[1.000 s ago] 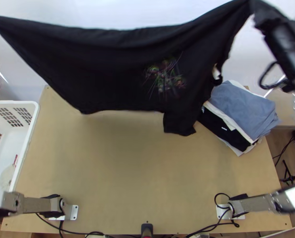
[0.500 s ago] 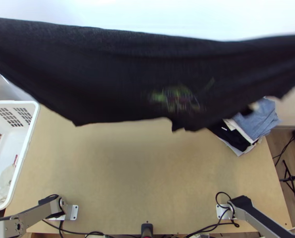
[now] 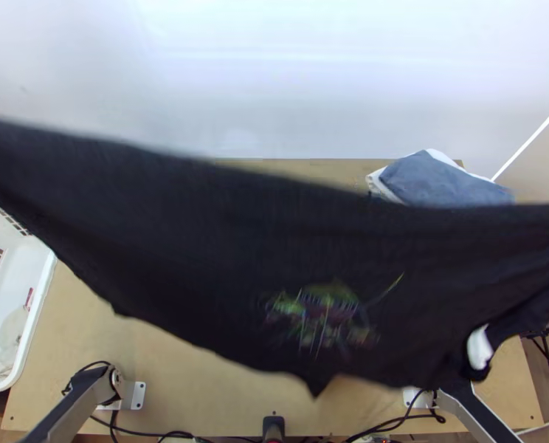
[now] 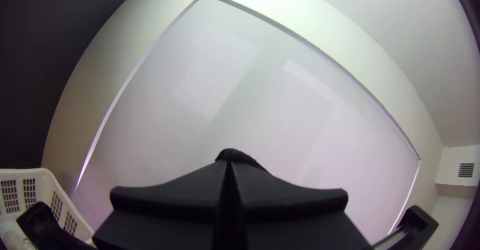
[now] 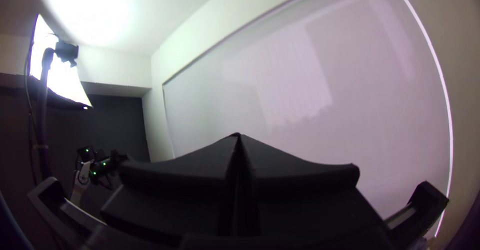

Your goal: Fold the t-shirt

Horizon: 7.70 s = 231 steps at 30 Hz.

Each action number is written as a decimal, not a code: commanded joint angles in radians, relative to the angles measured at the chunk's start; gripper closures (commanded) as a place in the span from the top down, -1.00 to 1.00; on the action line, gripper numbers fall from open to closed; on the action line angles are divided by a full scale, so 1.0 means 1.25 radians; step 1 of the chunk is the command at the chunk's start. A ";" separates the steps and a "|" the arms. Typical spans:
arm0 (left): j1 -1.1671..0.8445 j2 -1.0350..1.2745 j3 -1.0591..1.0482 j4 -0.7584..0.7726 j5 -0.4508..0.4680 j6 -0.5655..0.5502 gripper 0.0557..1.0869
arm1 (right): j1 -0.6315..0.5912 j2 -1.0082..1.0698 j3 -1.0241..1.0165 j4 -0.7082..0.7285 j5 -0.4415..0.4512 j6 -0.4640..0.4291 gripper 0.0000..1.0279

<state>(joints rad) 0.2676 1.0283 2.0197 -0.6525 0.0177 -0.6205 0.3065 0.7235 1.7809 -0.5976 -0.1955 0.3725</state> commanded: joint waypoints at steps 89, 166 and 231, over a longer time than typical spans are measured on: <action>-0.021 0.980 -0.007 0.188 -0.133 0.161 -0.93 | -0.037 0.920 -0.304 0.304 0.296 0.020 -0.95; 0.010 0.297 -0.741 0.223 -0.011 0.413 0.90 | 0.430 0.257 -0.812 -0.242 0.209 0.324 0.40; 0.089 0.250 -0.999 -0.168 0.029 1.052 0.64 | 0.474 0.301 -0.984 0.090 0.186 0.323 -0.94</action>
<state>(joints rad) 0.4328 1.3159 0.8101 -0.9142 0.0177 0.7216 0.8993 1.0973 0.5484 -0.4938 0.0360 0.7773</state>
